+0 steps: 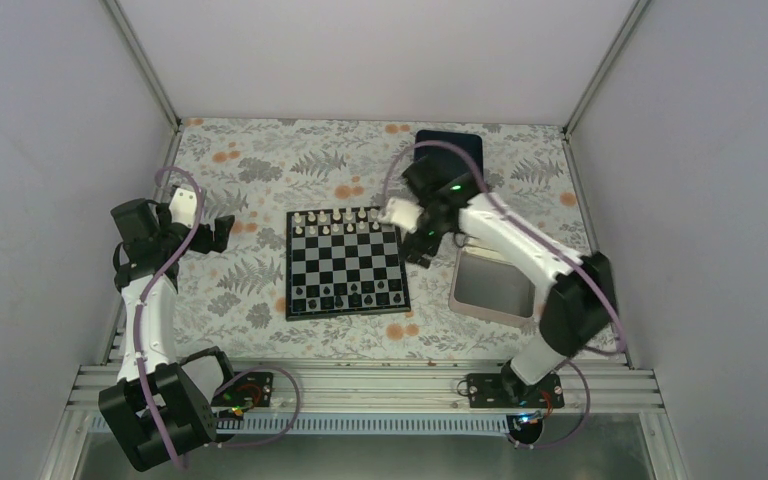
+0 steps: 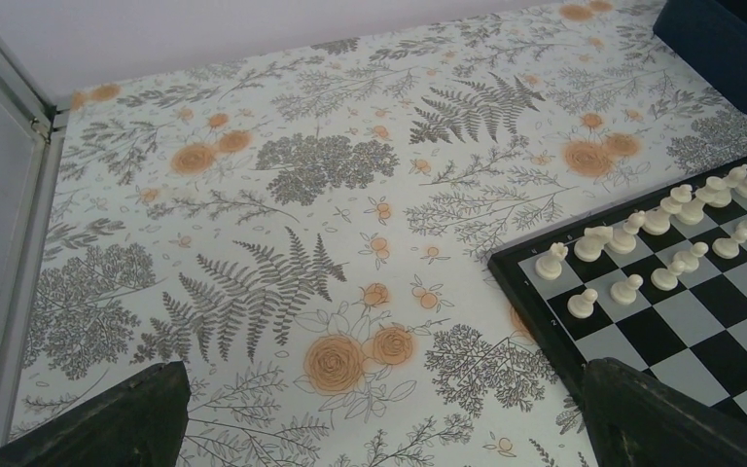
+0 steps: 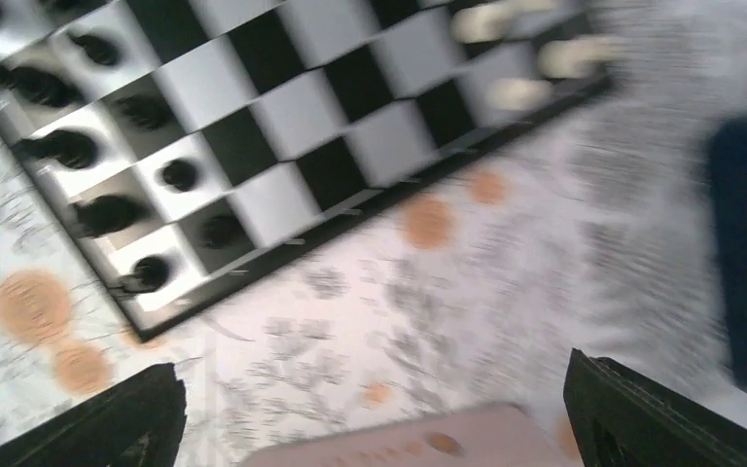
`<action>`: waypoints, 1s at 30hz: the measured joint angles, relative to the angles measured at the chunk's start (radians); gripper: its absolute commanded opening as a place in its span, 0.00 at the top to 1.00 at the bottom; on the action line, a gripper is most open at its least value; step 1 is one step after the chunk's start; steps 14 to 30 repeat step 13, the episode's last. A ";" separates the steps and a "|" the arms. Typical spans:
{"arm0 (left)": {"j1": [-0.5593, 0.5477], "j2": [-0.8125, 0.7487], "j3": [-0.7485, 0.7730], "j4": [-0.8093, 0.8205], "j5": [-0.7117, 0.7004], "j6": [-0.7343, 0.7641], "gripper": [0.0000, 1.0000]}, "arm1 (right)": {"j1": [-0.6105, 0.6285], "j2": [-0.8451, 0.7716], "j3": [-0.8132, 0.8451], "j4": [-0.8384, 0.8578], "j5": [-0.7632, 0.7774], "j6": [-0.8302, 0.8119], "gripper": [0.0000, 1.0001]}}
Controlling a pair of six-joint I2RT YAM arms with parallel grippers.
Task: Set up the chess pieces on the board
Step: Reset both arms
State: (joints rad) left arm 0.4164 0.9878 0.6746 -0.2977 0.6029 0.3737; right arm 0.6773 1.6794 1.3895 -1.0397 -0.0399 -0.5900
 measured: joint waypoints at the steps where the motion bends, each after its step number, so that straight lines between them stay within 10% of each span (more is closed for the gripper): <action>1: 0.001 0.000 0.000 0.000 0.000 0.000 0.00 | -0.034 -0.048 0.000 0.005 0.000 0.002 0.00; 12: 0.003 0.000 0.000 -0.005 0.005 0.000 0.00 | -0.309 -0.445 -0.275 0.335 0.034 0.079 0.00; 30: 0.003 0.000 0.000 -0.005 0.005 0.000 0.00 | -0.325 -0.451 -0.304 0.362 0.032 0.082 0.00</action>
